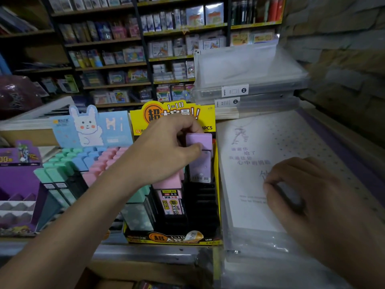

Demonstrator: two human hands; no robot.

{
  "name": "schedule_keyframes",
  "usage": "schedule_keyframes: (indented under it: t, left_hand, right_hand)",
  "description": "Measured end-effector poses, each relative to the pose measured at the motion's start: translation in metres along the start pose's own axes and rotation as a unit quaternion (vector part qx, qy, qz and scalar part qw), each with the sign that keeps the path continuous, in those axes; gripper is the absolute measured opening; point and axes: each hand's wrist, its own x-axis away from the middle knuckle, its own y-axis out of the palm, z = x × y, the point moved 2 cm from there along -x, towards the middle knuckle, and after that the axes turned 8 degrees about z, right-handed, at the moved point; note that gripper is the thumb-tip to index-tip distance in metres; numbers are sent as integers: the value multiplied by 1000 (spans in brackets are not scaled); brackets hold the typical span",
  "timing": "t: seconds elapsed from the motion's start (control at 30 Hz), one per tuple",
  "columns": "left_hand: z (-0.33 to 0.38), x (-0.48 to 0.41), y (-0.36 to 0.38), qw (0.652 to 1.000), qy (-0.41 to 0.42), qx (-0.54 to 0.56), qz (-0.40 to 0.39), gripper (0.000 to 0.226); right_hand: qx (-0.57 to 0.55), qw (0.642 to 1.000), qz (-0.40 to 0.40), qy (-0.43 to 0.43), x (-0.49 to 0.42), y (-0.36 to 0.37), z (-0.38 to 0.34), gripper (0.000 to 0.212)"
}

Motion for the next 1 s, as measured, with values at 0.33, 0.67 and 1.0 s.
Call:
schedule_keyframes:
  t: [0.33,0.67,1.0]
  left_hand:
    - [3,1,0,1000,-1,-14,-15,12]
    - [3,3,-1,1000,-16,-20,-17,12]
    - [8,4,-1,996,13,-86,1,14]
  right_hand:
    - [-1,1000,11,-5,1,0,1,6]
    - [1,1000,4,1,1,-2,0,5]
    - [15,1000,11,-2,0,-2,-1,6]
